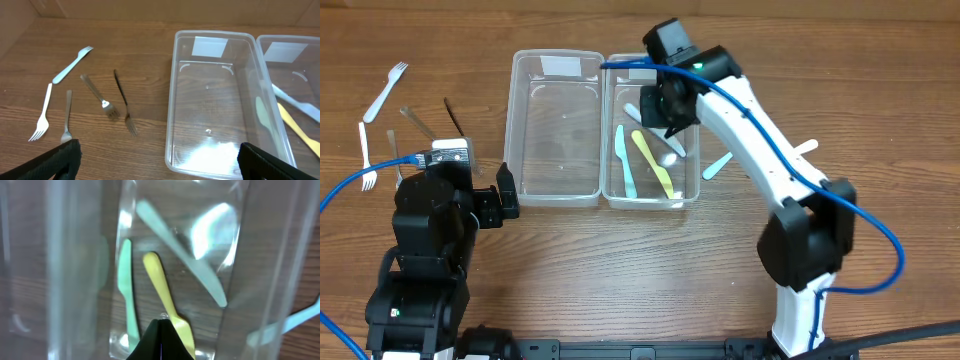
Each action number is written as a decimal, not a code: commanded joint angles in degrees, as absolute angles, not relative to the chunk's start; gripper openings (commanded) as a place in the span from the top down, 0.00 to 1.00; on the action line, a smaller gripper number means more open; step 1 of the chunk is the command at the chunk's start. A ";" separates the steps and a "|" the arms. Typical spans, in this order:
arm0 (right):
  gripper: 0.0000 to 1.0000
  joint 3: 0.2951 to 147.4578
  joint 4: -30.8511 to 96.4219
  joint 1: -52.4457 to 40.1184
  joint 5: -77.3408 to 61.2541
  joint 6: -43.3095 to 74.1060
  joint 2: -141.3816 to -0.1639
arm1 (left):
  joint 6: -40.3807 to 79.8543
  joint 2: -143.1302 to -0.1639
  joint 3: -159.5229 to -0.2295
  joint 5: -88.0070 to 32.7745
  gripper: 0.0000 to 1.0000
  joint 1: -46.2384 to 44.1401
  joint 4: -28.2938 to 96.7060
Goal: Pack container
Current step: 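Carry the light blue knife into the right container and release, then move the right gripper down and grasp the white knife, then carry the white knife into the right container and release, then move the right gripper down onto the remaining light blue knife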
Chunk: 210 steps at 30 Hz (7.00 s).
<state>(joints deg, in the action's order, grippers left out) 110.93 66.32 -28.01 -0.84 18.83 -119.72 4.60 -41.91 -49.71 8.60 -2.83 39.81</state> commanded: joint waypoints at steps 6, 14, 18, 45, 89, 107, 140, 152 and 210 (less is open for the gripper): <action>0.96 114.91 66.19 -25.10 4.05 18.22 -115.90 | 5.78 -41.89 -51.20 7.90 0.00 -2.26 39.62; 0.29 120.09 69.12 -9.76 3.60 24.10 -109.06 | 5.80 -41.89 -51.20 7.90 0.00 -2.26 39.59; 0.27 120.07 73.03 -0.47 3.36 37.71 -110.15 | 5.80 -41.89 -51.20 7.90 0.00 -2.26 39.59; 0.16 119.96 77.54 13.30 -1.78 42.24 -132.79 | 5.85 -41.89 -51.20 7.90 0.00 -2.26 39.59; 0.69 102.28 62.94 13.96 -3.77 37.50 -132.90 | 6.09 -41.89 -51.20 7.88 0.00 -2.26 39.59; 0.95 102.28 63.05 13.96 -3.11 37.50 -132.90 | 6.07 -41.89 -51.20 7.88 0.00 -2.26 39.59; 0.96 126.15 79.31 -23.51 -1.72 23.09 -119.70 | 6.04 -41.89 -51.20 7.88 0.00 -2.26 39.62; 0.82 108.88 68.95 -24.80 -4.89 21.32 -119.68 | 6.04 -41.89 -51.20 7.86 0.00 -2.26 39.62; 0.39 93.49 56.25 0.86 -4.45 49.52 -119.70 | 6.09 -41.89 -51.20 7.86 0.00 -2.26 39.66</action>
<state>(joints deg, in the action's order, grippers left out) 93.69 55.83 0.78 -7.51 45.30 -120.22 5.65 -41.91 -49.78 8.60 -2.83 39.77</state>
